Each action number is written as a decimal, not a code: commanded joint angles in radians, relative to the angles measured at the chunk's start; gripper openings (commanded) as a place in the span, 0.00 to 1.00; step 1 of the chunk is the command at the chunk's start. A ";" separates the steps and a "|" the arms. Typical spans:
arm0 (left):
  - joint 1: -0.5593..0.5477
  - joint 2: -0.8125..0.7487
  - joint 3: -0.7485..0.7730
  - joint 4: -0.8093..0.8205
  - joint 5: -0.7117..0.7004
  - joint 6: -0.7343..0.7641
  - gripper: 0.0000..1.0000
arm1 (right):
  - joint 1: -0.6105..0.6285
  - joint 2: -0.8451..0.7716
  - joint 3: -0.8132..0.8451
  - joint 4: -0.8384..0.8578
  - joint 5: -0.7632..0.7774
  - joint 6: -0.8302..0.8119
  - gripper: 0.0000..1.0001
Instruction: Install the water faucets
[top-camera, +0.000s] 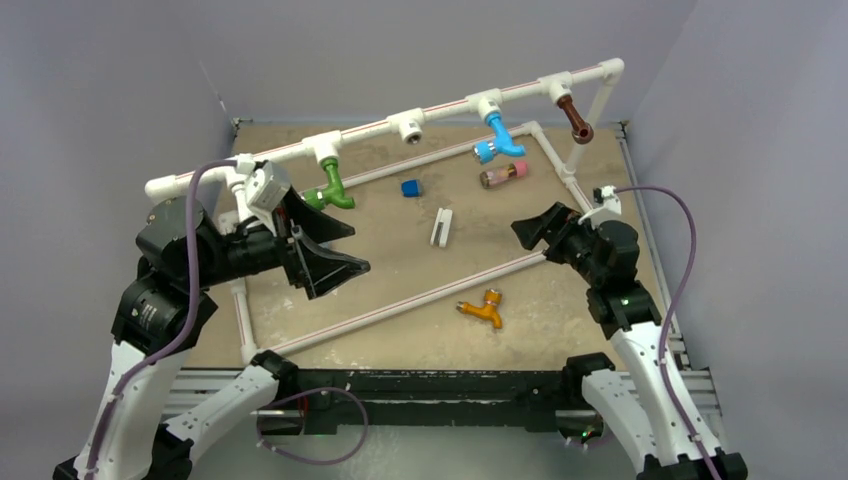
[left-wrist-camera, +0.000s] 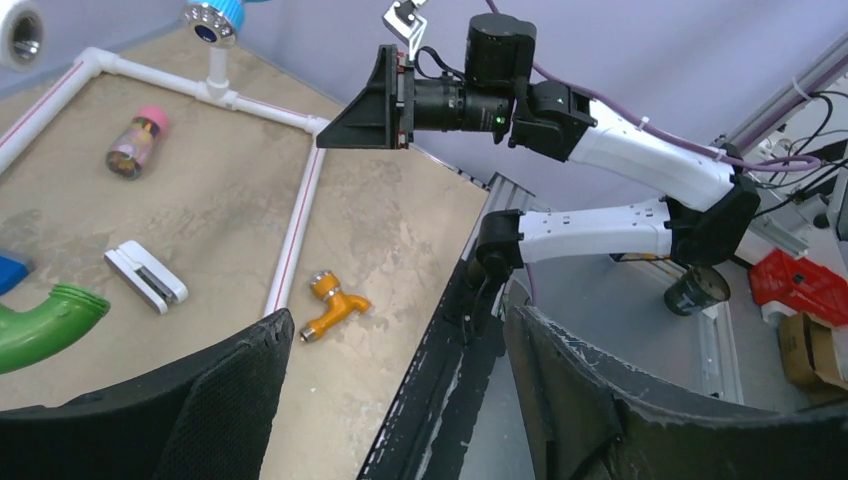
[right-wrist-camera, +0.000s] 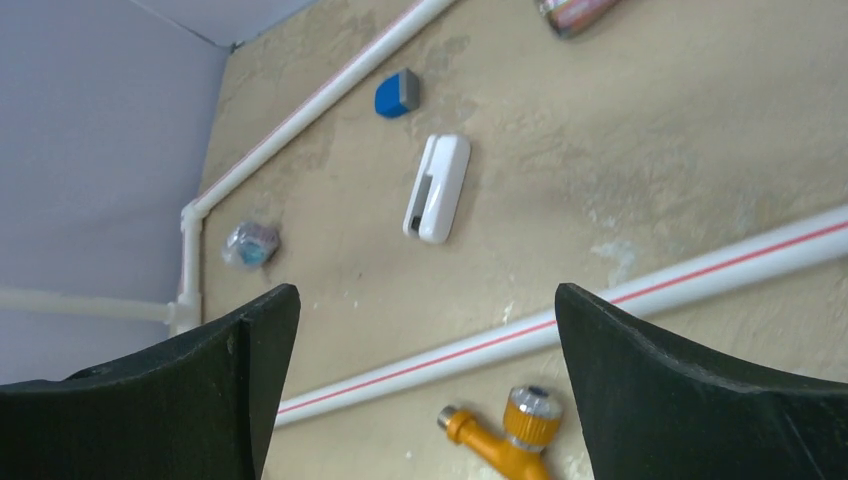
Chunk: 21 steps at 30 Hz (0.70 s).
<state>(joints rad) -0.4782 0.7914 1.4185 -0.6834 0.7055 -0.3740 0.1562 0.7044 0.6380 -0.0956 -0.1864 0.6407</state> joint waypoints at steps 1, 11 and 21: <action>0.001 -0.017 -0.051 0.082 0.066 0.023 0.76 | -0.001 0.036 0.051 -0.178 -0.104 0.071 0.99; 0.001 -0.088 -0.167 0.066 0.042 0.064 0.77 | 0.005 0.065 -0.058 -0.211 -0.259 -0.053 0.98; 0.001 -0.090 -0.242 0.072 0.038 0.057 0.77 | 0.130 0.048 -0.058 -0.338 0.070 0.098 0.93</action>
<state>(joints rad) -0.4782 0.6998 1.1904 -0.6453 0.7372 -0.3294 0.2379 0.7525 0.5697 -0.3691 -0.2733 0.6640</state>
